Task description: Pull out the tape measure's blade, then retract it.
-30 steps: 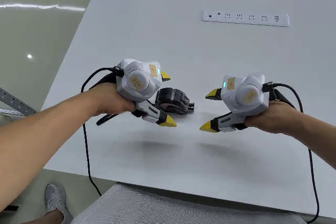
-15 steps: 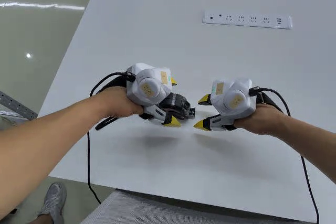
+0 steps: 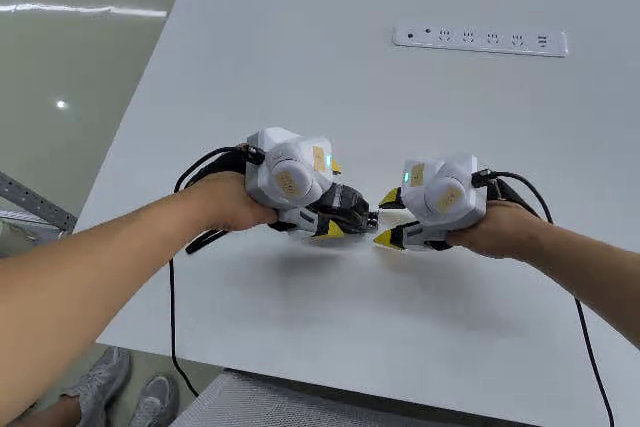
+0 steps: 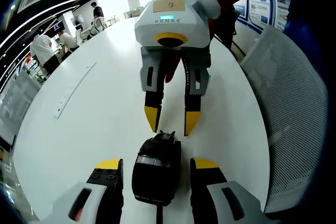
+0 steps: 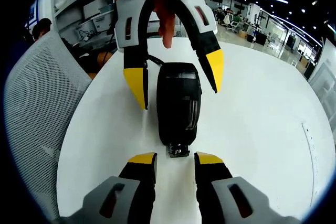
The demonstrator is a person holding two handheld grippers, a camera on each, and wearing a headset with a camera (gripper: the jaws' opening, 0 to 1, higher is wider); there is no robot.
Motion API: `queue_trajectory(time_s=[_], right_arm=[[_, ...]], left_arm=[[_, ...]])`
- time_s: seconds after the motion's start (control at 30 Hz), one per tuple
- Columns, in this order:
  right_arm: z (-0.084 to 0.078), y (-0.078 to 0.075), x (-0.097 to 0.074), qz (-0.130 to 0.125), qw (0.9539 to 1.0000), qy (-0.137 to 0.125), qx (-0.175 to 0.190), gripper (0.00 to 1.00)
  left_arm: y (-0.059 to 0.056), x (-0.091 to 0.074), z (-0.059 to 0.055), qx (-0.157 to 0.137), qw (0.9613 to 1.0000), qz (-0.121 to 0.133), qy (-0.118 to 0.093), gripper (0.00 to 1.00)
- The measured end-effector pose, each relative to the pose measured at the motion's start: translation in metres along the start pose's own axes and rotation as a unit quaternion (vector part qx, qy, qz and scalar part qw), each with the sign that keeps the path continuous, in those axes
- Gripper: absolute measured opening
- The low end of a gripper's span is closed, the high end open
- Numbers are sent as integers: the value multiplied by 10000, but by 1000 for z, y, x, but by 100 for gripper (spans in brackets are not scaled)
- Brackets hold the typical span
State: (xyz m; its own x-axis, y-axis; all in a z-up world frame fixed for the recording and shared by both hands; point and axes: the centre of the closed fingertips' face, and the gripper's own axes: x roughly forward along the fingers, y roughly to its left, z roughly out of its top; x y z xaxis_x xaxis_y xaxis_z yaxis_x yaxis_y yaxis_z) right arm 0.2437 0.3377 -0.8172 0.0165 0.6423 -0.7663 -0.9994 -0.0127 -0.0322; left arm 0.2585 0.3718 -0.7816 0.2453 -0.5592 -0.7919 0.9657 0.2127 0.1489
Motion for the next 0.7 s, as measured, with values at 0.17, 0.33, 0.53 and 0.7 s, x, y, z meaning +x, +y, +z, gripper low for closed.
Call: queue_trajectory(time_s=[0.17,0.33,0.53,0.7], right_arm=[[-1,0,4,69,10000,8,15,23],[-1,-1,7,60,10000,0,-27,20],[1,-3,11,68,10000,-3,-40,16],[2,-3,13,72,10000,-11,-38,14]], left_arm=[[-1,3,-2,105,9999,-27,103,47],[-2,5,-1,175,9998,-47,116,39],[-1,6,-2,235,9996,-46,172,36],[-1,6,-2,315,9993,-59,201,33]])
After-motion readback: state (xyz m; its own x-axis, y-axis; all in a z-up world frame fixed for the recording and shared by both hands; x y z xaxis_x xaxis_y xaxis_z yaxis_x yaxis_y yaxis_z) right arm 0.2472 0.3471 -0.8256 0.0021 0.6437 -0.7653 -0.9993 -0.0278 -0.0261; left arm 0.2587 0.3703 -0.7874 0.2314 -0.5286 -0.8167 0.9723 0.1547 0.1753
